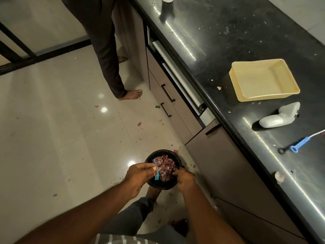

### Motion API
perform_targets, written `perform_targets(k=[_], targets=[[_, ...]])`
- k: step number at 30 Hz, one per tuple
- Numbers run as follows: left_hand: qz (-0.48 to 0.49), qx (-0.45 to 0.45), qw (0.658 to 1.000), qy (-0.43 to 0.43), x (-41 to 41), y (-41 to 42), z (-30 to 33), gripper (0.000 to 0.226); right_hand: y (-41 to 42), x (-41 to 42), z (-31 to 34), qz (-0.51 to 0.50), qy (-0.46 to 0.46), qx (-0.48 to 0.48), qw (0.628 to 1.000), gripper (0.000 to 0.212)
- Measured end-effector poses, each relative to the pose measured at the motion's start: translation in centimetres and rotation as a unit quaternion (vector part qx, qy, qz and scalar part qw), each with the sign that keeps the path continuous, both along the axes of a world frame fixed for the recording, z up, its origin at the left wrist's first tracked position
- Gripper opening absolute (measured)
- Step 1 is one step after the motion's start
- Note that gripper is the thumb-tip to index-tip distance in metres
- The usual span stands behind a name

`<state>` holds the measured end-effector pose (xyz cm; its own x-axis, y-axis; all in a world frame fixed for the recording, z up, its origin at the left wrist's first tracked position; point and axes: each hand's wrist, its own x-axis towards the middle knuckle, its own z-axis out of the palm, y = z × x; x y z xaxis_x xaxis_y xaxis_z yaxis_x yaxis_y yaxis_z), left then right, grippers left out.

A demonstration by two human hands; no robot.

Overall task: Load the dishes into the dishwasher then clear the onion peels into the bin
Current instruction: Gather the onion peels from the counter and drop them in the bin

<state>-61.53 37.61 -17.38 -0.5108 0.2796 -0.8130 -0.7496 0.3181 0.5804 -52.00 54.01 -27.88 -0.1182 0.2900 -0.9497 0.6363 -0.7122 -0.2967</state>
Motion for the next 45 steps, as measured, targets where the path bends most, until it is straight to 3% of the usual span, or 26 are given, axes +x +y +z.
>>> perform_targets(k=[2, 7, 11, 13, 18, 21, 24, 26, 28, 31, 35, 40, 42, 45], targets=[[-0.005, 0.002, 1.000, -0.001, 0.0, 0.2, 0.0, 0.018, -0.2, 0.7, -0.8, -0.039, 0.019, -0.002, 0.999, 0.046], [-0.022, -0.010, 1.000, 0.000, 0.1, 1.0, -0.2, 0.019, -0.9, 1.4, 4.2, -0.189, 0.052, -0.011, 0.980, 0.051], [-0.038, -0.039, 0.998, 0.007, 0.0, 1.7, -1.2, 0.017, -0.6, 2.4, 5.0, -0.267, 0.075, -0.021, 0.961, 0.021], [-0.049, -0.062, 0.997, 0.023, -0.2, 2.2, -1.5, 0.020, -0.7, 2.7, 5.6, -0.281, 0.084, -0.035, 0.955, 0.011], [-0.052, -0.098, 0.993, 0.038, -0.6, 3.8, -1.7, 0.018, -0.9, 3.8, 6.8, -0.314, 0.084, -0.030, 0.945, 0.019], [-0.109, -0.132, 0.980, 0.098, -1.1, 4.0, -1.8, 0.023, -1.1, 4.7, 7.3, -0.332, 0.083, -0.023, 0.939, 0.020], [-0.171, -0.139, 0.959, 0.181, -1.9, 4.1, -1.6, 0.035, -1.0, 5.6, 8.3, -0.348, 0.084, -0.022, 0.934, 0.017], [-0.200, -0.122, 0.945, 0.227, -2.4, 4.5, -1.0, 0.029, -0.9, 6.2, 8.9, -0.359, 0.081, -0.017, 0.930, 0.016], [-0.241, -0.114, 0.927, 0.264, -2.6, 5.1, -0.1, 0.022, -0.9, 6.8, 9.2, -0.365, 0.079, -0.006, 0.928, 0.020], [-0.308, -0.136, 0.885, 0.321, -3.3, 5.5, -0.5, 0.036, -0.8, 7.3, 9.6, -0.364, 0.087, 0.008, 0.927, 0.034], [-0.372, -0.136, 0.857, 0.328, -4.1, 5.9, -0.8, 0.034, -0.8, 7.4, 11.9, -0.321, 0.137, 0.011, 0.937, 0.031], [-0.512, -0.147, 0.762, 0.368, -2.6, 8.0, 1.8, 0.012, -0.8, 8.3, 13.8, -0.373, 0.189, 0.015, 0.908, 0.018], [-0.591, -0.101, 0.719, 0.350, -0.9, 9.5, 2.8, 0.019, -0.6, 9.2, 14.5, -0.418, 0.213, 0.011, 0.883, 0.010], [-0.649, 0.022, 0.720, 0.246, 3.1, 12.4, 5.4, 0.037, 0.3, 11.0, 15.9, -0.450, 0.223, 0.039, 0.864, 0.015]])
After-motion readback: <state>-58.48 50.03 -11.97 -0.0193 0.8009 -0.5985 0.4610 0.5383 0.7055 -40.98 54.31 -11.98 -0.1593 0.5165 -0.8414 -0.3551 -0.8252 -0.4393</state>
